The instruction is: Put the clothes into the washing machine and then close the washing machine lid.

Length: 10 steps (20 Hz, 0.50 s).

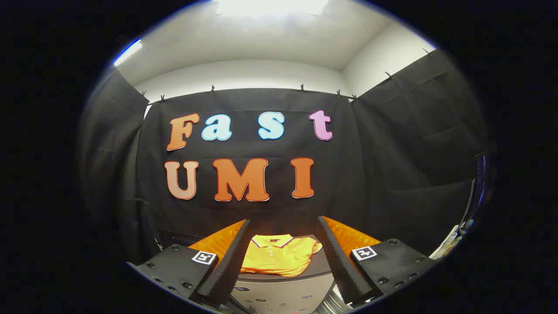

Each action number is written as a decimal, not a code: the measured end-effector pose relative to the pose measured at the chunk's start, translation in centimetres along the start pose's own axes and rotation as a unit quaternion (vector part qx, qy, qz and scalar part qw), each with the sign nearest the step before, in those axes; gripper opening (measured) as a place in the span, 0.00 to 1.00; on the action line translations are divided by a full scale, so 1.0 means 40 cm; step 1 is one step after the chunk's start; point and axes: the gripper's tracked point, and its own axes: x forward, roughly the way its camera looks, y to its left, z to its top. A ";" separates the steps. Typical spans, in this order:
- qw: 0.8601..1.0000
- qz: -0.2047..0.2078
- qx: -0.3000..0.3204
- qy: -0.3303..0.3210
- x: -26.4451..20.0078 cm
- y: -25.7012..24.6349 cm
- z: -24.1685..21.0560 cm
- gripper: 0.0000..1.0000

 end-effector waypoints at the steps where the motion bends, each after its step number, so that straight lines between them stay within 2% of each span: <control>1: 1.000 -0.004 -0.003 0.000 0.000 0.000 -0.001 0.97; 10: 1.000 0.008 0.001 0.004 0.024 0.072 -0.013 0.97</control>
